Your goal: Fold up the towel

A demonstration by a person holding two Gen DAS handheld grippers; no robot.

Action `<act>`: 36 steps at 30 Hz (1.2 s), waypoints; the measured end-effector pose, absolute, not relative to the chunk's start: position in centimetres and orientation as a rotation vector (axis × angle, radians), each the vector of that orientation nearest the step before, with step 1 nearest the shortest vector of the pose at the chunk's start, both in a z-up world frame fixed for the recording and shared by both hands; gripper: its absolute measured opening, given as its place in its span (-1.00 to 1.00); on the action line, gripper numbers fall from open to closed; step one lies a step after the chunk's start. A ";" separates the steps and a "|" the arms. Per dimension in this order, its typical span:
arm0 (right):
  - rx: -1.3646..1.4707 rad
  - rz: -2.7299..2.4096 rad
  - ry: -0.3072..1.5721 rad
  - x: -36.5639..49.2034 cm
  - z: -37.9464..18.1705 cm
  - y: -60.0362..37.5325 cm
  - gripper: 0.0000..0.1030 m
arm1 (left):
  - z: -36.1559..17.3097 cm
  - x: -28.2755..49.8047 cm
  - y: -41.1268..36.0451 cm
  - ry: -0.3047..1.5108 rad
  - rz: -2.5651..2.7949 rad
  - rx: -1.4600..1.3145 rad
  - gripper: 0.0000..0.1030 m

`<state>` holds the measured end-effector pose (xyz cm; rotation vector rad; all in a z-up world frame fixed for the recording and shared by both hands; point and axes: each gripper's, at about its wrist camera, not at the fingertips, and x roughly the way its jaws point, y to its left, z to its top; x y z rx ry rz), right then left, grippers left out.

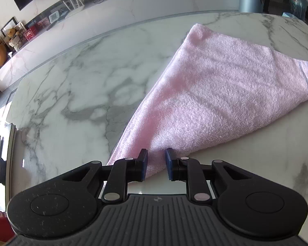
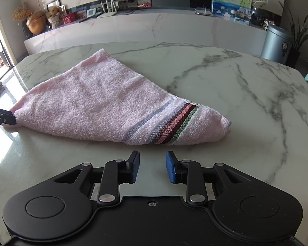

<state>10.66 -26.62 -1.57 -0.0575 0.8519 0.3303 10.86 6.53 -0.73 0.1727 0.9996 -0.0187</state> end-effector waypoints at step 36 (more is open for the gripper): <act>-0.027 0.194 0.734 2.0 -3.8 -23.8 0.99 | -4.1 0.0 0.5 0.823 0.045 0.010 0.99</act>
